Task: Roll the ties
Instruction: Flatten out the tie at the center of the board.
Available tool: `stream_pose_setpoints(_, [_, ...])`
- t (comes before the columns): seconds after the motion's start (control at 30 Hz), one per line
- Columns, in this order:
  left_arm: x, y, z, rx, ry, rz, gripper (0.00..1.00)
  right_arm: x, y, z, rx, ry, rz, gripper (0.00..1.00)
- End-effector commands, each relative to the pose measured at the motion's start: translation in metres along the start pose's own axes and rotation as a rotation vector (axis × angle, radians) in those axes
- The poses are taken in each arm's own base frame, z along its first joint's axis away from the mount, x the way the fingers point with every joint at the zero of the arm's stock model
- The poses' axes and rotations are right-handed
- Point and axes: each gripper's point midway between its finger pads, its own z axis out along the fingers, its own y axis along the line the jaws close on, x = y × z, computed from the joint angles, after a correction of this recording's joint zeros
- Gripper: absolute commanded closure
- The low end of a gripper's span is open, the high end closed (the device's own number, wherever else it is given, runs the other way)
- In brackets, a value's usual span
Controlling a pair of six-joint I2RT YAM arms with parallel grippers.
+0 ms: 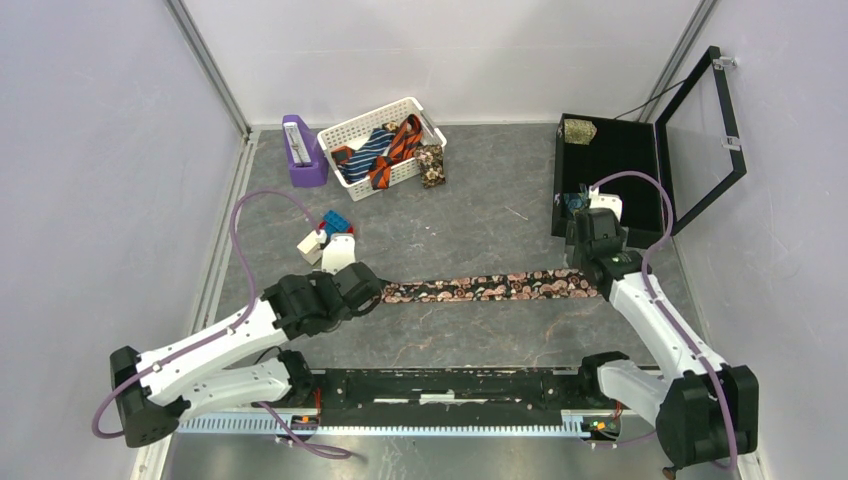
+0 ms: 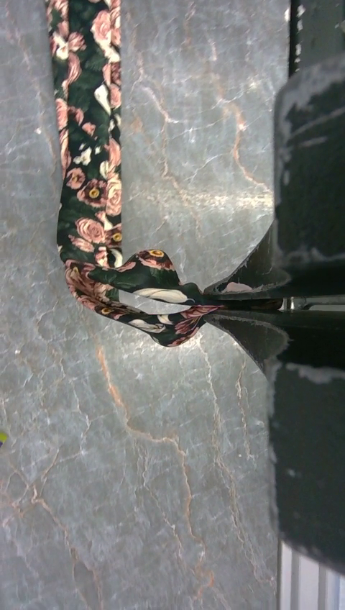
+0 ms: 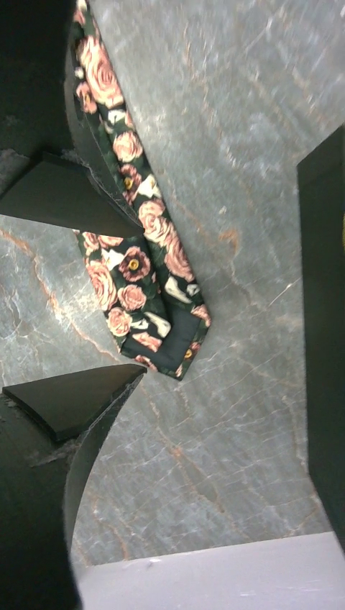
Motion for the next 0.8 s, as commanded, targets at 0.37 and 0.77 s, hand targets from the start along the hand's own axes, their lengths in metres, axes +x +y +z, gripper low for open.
stream_pose_setpoints(0.37, [-0.034,0.040,-0.015,-0.215,-0.084,-0.124,0.00,-0.040,0.091,-0.047,-0.475,-0.141,0.022,0.27])
stream_pose_setpoints(0.77, [-0.012,0.014,0.008,-0.101,-0.044,-0.279,0.19,-0.015,0.228,-0.120,-0.979,-0.186,-0.126,0.39])
